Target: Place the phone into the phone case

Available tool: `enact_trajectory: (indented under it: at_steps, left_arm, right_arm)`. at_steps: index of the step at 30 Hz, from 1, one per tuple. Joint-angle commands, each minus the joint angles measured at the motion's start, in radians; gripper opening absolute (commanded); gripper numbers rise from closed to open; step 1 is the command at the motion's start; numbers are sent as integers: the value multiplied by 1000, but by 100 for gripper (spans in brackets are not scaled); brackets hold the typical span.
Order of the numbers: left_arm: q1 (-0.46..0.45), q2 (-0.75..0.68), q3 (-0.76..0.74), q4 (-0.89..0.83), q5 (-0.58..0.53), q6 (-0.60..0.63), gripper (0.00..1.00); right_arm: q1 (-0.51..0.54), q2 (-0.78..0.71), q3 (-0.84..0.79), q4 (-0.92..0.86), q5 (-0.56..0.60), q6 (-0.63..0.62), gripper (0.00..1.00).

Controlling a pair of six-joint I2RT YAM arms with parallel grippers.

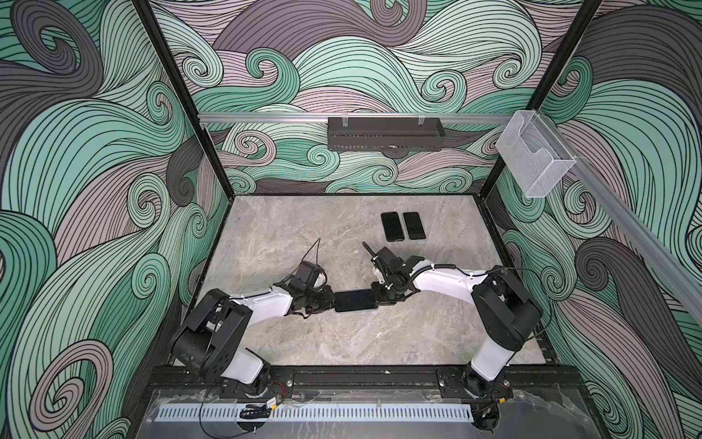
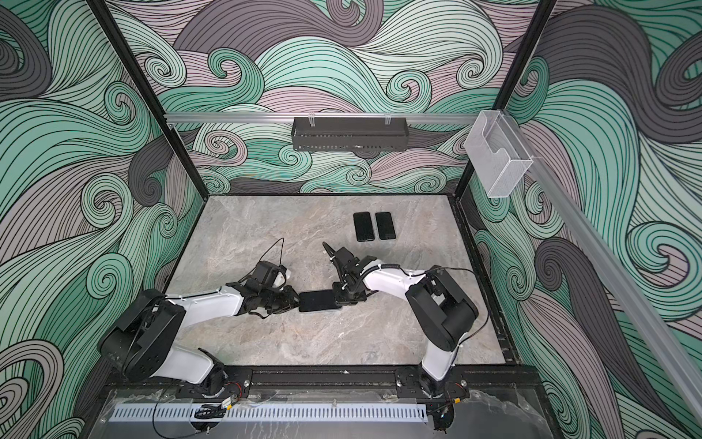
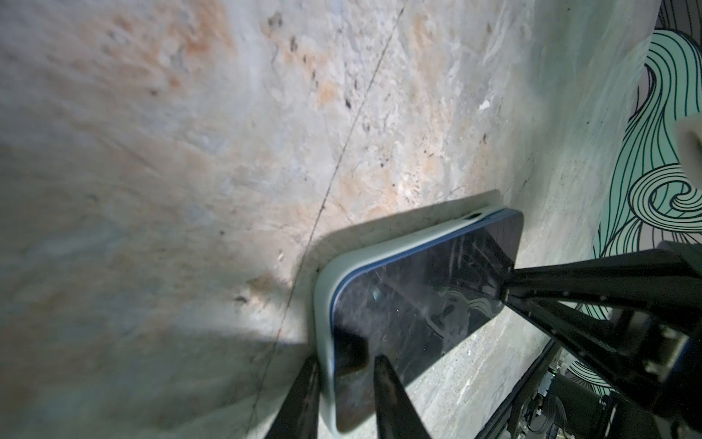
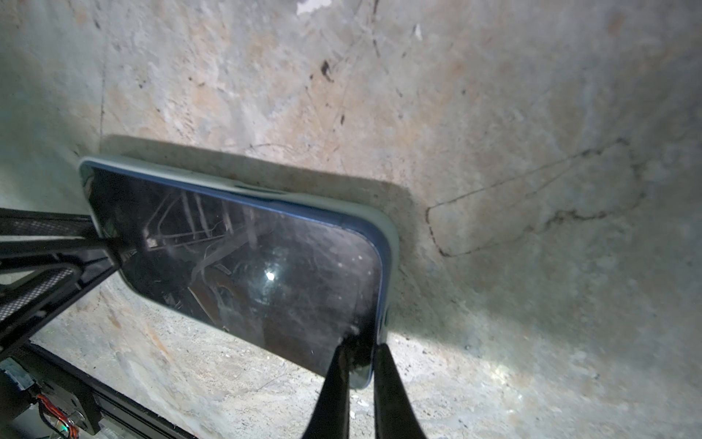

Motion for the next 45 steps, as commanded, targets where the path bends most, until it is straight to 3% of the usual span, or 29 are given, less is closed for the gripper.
enact_trajectory:
  at_steps: [1, 27, 34, 45]
  left_arm:
    - [-13, -29, 0, -19, -6, 3, 28]
    - [-12, -78, 0, -46, -30, -12, 27]
    - [-13, -84, 3, -55, -49, -17, 27]
    - [-9, -113, 15, -94, -85, -4, 28]
  right_arm:
    - [88, 250, -106, 148, 17, -15, 11]
    - [119, 316, -96, 85, 115, -31, 11]
    - [120, 180, -88, 86, 57, -75, 14]
    - [82, 13, 82, -67, 59, -134, 22]
